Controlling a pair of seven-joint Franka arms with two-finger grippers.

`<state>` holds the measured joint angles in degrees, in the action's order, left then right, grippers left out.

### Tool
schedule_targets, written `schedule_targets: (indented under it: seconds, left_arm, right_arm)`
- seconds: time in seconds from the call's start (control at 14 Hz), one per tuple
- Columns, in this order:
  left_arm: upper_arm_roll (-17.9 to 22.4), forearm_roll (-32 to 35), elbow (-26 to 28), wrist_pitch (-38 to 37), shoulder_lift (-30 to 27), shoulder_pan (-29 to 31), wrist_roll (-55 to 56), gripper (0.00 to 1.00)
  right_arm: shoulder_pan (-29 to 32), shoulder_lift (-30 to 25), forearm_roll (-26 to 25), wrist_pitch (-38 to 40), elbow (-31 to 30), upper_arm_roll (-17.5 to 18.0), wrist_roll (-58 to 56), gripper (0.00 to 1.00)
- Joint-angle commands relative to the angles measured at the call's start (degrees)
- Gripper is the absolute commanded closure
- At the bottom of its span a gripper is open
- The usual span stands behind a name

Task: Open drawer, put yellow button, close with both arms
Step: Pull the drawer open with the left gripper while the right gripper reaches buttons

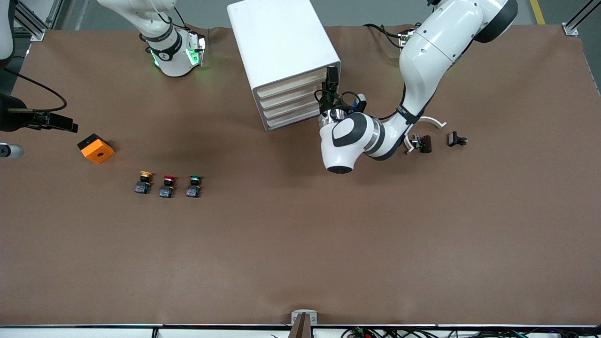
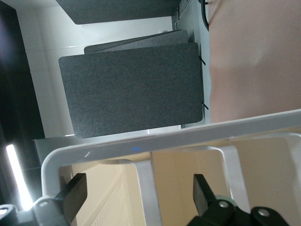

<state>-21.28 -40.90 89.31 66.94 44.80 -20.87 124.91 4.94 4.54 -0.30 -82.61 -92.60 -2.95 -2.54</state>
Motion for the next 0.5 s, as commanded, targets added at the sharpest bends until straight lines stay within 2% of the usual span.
schedule_targets:
  seconds: [0.0, 0.07, 0.29, 0.43]
  left_arm:
    - [0.28, -2.17, -0.28, 0.56, 1.16, -0.4, 0.77, 0.28]
    - [0.28, -2.34, -0.28, 0.65, 1.25, -0.4, 0.77, 0.43]
    - [0.28, -3.4, -0.28, 0.65, 1.43, -0.66, 1.39, 0.71]
    - [0.28, -3.49, -0.28, 0.65, 1.69, -0.57, 1.48, 0.84]
  right_arm:
    - [0.94, -0.14, -0.58, -2.88, -2.04, 0.32, 0.7, 0.0]
    - [1.12, -0.23, -0.23, -6.56, -4.58, 0.32, 0.78, 0.0]
    - [1.91, -0.49, 1.96, -15.88, -12.49, 0.32, 1.49, 0.0]
    - [1.48, -0.93, 2.14, -23.17, -18.29, 0.4, 3.32, 0.0]
